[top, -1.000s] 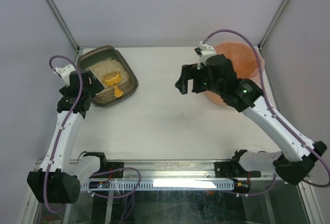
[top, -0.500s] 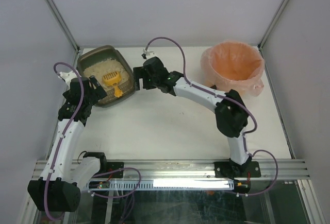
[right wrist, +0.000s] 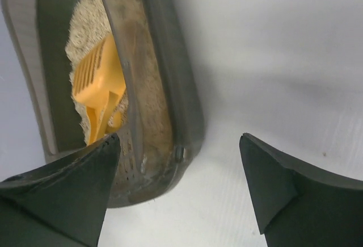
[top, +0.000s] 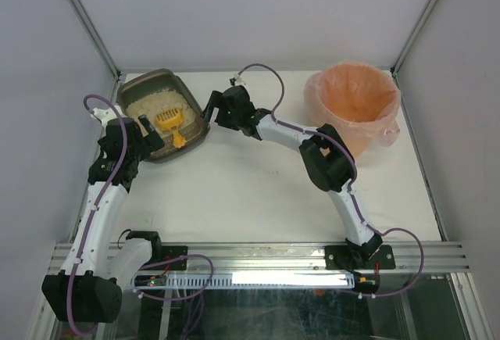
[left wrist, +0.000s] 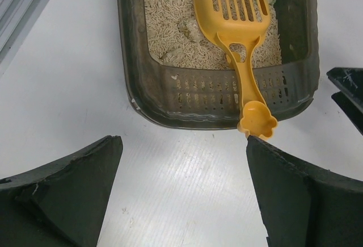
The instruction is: Clean the litter box
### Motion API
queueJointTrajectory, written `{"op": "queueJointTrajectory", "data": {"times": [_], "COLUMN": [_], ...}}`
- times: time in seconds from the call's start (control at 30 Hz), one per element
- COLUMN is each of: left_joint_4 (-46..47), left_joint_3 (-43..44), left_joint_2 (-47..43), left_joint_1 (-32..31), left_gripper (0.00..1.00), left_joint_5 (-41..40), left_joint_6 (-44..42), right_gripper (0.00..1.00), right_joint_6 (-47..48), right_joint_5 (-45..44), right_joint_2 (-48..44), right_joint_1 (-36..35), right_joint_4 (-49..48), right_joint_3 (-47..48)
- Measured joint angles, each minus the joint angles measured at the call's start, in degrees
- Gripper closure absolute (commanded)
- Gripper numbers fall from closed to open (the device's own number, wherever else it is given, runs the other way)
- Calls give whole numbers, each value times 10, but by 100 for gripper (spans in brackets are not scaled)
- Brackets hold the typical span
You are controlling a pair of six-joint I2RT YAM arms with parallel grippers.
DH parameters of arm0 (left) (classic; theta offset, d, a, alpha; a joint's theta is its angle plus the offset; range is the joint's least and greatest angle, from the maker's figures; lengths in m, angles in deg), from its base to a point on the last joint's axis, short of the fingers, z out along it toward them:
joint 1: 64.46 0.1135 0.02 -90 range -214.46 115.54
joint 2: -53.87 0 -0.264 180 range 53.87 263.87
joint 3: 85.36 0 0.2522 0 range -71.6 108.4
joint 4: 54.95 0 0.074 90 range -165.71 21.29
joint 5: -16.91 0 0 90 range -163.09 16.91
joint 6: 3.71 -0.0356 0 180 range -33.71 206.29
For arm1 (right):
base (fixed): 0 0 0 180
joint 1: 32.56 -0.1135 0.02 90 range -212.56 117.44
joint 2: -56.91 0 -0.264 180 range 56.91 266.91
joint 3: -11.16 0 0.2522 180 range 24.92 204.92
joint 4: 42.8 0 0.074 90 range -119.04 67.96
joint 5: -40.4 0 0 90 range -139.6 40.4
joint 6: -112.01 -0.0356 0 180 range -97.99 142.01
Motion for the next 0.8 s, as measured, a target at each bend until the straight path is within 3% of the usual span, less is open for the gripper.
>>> {"op": "queueJointTrajectory", "data": {"times": [0.4, 0.63, 0.8], "left_joint_4": [3, 3, 3], "left_joint_3": [-3, -3, -3], "left_joint_2": [-5, -5, -5], "left_joint_1": [0, 0, 0], "left_gripper": [4, 4, 4], "left_joint_5": [12, 13, 13], "left_joint_6": [-4, -4, -4], "right_gripper": [17, 35, 53], "right_joint_6": [-57, -86, -94], "right_joint_5": [69, 103, 121], "right_joint_2": [44, 74, 77], "right_joint_1": [10, 10, 10], "right_joint_4": [-99, -126, -141], "right_joint_3": [-2, -2, -2]}}
